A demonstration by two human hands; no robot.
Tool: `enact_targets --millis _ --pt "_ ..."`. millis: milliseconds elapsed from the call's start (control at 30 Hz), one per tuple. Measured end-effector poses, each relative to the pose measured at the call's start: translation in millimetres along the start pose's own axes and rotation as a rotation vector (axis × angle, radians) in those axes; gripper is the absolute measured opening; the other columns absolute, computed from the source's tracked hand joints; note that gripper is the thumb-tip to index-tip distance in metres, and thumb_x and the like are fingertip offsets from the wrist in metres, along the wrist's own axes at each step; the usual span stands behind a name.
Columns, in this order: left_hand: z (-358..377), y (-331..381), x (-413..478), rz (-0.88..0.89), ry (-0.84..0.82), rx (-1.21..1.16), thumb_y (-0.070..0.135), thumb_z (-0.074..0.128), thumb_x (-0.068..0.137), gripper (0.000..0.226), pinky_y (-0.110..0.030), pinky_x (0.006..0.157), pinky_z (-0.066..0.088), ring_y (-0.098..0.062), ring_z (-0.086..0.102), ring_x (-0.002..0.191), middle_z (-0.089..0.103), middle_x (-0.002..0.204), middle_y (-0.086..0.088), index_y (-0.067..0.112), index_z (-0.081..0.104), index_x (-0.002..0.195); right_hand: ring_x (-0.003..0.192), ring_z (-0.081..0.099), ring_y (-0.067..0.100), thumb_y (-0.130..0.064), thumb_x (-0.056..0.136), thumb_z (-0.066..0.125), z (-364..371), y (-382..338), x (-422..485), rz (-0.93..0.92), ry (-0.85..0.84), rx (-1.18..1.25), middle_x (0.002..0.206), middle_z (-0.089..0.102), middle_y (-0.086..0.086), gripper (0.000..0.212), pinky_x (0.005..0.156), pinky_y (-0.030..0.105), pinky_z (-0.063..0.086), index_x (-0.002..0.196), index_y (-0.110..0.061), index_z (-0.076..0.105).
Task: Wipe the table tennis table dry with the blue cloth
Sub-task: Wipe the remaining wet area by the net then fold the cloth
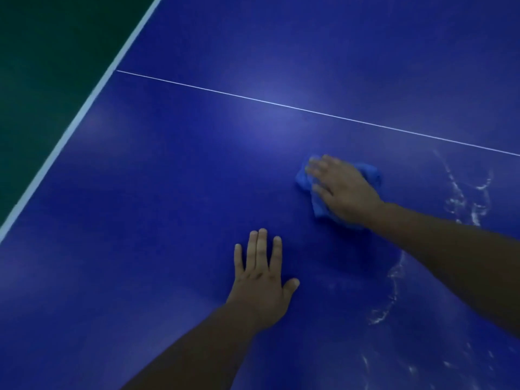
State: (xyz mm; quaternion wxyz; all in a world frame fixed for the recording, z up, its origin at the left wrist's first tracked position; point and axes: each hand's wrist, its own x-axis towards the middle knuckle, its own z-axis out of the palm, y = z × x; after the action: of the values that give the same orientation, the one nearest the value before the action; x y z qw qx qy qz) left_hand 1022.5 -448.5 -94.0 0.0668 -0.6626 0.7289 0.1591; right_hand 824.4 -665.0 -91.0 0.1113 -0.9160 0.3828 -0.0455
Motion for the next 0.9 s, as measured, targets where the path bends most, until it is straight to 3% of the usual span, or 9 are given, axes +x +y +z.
enact_targets --millis 100,167,267,367,467,567,667,767,900 --pt "-11.0 -11.7 -10.3 0.041 -0.027 -0.208 0.055 0.031 0.102 0.080 -0.049 0.122 -0.013 -0.017 -0.034 0.146 -0.027 0.163 -0.004 0.018 -0.012 0.158 0.146 0.035 0.032 -0.047 0.100 0.016 -4.1 -19.2 60.7 0.247 0.046 -0.011 0.158 0.039 0.009 0.067 0.119 0.048 0.027 0.148 -0.010 0.047" --pt "-13.4 -21.4 -21.8 0.012 0.054 -0.274 0.050 0.031 0.100 0.075 -0.044 0.124 -0.008 -0.017 -0.023 0.150 -0.015 0.166 -0.004 0.016 -0.001 0.160 0.150 0.026 0.026 -0.045 0.103 0.019 -0.8 -42.4 98.2 0.239 0.036 -0.003 0.162 0.032 0.003 0.062 0.122 0.044 0.022 0.152 -0.015 0.040" --pt "-3.5 -48.0 -53.8 -0.274 0.173 -0.284 0.053 0.026 0.094 0.076 -0.041 0.121 -0.003 -0.024 -0.002 0.151 0.008 0.165 -0.009 0.013 0.019 0.158 0.144 0.039 0.028 -0.046 0.098 0.019 12.0 -106.8 149.3 -0.026 0.012 0.040 0.155 0.044 0.006 0.066 0.119 0.046 0.028 0.147 -0.013 0.050" --pt "5.0 -68.5 -79.6 -0.458 0.185 -0.272 0.056 0.021 0.092 0.078 -0.044 0.122 -0.001 -0.025 0.001 0.151 0.014 0.164 -0.010 0.013 0.025 0.157 0.130 0.055 0.031 -0.034 0.097 0.046 37.9 -177.8 153.8 -0.387 0.048 0.035 0.140 0.060 0.008 0.046 0.110 0.041 0.033 0.133 -0.010 0.065" --pt "11.8 -79.8 -97.8 -0.505 0.189 -0.284 0.055 0.024 0.094 0.075 -0.047 0.121 0.004 -0.027 0.006 0.150 0.020 0.163 -0.013 0.010 0.031 0.155 0.135 0.050 0.028 -0.038 0.101 0.042 50.4 -212.8 96.2 -0.701 -0.083 0.063 0.145 0.057 0.003 0.044 0.110 0.039 0.034 0.134 -0.018 0.064" --pt "23.1 -77.7 -113.5 -0.469 0.191 -0.279 0.052 0.027 0.097 0.071 -0.048 0.121 0.007 -0.029 0.009 0.150 0.021 0.162 -0.013 0.010 0.033 0.154 0.141 0.042 0.024 -0.040 0.104 0.038 44.0 -174.9 40.5 -0.853 -0.205 0.006 0.148 0.053 -0.002 0.044 0.113 0.040 0.032 0.136 -0.021 0.062" --pt "30.7 -66.9 -122.6 -0.392 0.200 -0.262 0.050 0.029 0.098 0.068 -0.051 0.119 0.014 -0.032 0.014 0.149 0.024 0.160 -0.014 0.010 0.034 0.152 0.136 0.046 0.028 -0.037 0.108 0.034 21.3 -78.8 22.4 -0.527 -0.073 -0.071 0.145 0.056 0.005 0.045 0.111 0.048 0.037 0.132 -0.014 0.064" --pt "38.6 -49.9 -130.5 -0.315 0.217 -0.253 0.049 0.031 0.098 0.065 -0.046 0.124 0.009 -0.033 0.018 0.148 0.025 0.158 -0.015 0.010 0.036 0.150 0.134 0.050 0.036 -0.032 0.104 0.041 -2.1 -22.7 -13.0 -0.132 0.047 -0.040 0.144 0.056 0.011 0.042 0.104 0.058 0.043 0.132 -0.010 0.064" --pt "38.8 -33.7 -140.4 -0.238 0.185 -0.234 0.049 0.029 0.099 0.063 -0.046 0.121 0.007 -0.032 0.018 0.148 0.023 0.158 -0.015 0.013 0.035 0.150 0.134 0.049 0.035 -0.031 0.102 0.042 16.4 -74.0 -72.5 -0.163 0.035 -0.060 0.143 0.057 0.008 0.040 0.106 0.054 0.040 0.131 -0.016 0.065"
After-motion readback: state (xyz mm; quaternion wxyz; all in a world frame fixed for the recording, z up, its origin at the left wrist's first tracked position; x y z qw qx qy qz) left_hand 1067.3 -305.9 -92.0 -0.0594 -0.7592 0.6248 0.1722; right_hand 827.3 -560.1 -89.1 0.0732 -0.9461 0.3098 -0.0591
